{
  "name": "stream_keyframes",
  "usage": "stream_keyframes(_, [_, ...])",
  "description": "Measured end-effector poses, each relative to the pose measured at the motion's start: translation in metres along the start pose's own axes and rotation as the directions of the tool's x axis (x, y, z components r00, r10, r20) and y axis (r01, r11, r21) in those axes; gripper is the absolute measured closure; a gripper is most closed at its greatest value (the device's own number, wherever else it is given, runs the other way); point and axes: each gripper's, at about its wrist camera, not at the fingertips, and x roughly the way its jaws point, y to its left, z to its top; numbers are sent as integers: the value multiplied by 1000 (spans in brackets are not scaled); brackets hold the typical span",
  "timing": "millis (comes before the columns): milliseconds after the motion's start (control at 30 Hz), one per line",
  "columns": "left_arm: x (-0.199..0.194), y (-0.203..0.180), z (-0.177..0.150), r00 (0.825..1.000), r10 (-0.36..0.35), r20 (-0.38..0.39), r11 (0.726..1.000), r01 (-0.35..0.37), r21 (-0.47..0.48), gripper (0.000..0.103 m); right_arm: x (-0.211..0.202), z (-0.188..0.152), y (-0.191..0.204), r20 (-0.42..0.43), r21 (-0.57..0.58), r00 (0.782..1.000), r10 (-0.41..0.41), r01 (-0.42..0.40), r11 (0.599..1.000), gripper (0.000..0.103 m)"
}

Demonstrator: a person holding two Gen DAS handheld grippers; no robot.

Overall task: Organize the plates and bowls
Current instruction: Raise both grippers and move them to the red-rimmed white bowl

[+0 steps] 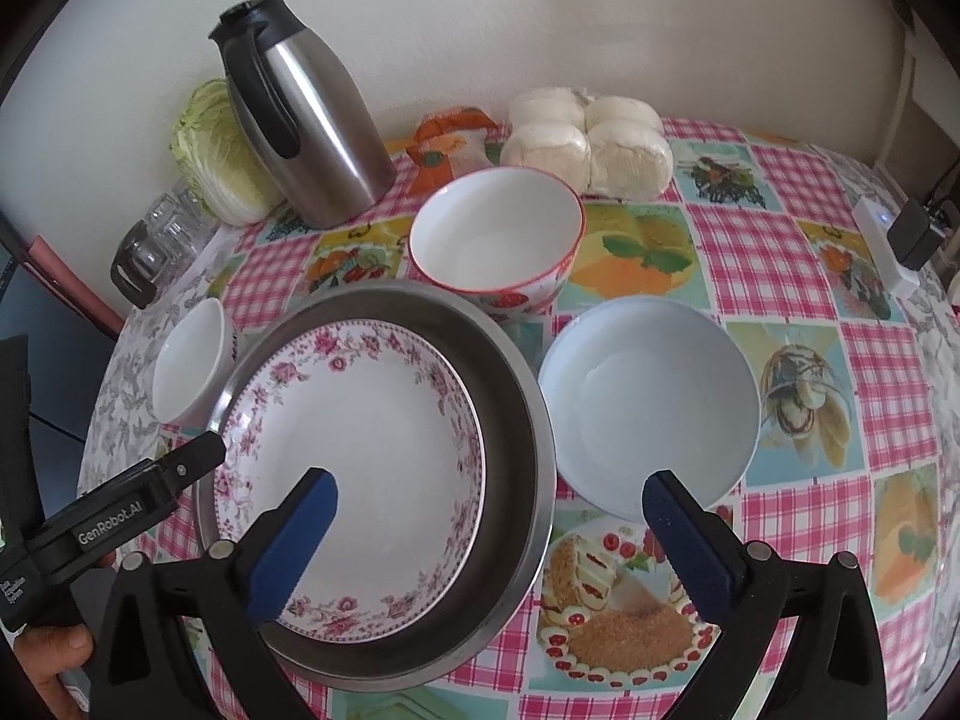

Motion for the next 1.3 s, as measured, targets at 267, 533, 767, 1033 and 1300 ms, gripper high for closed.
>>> stream_keyframes(267, [-17, -9, 12, 988, -44, 151, 999, 44, 10, 4, -13, 12, -3, 103, 26, 994, 29, -32, 999, 0])
stream_keyframes(533, [-17, -17, 27, 980, -108, 168, 994, 110, 0, 4, -21, 23, -11, 152, 37, 987, 44, -50, 998, 0])
stream_keyframes(767, [-8, -40, 37, 978, -162, 134, 986, 157, 49, 4, -15, 36, -30, 171, 112, 984, 44, -64, 992, 0])
stream_keyframes(1033, [-1, -56, 49, 968, -183, 172, 982, 170, 87, 4, 0, 50, -48, 195, 144, 980, 29, -57, 988, 0])
stream_keyframes(1300, [2, -61, 60, 953, -184, 242, 982, 169, 84, 4, 16, 62, -57, 211, 154, 977, 44, -78, 985, 0])
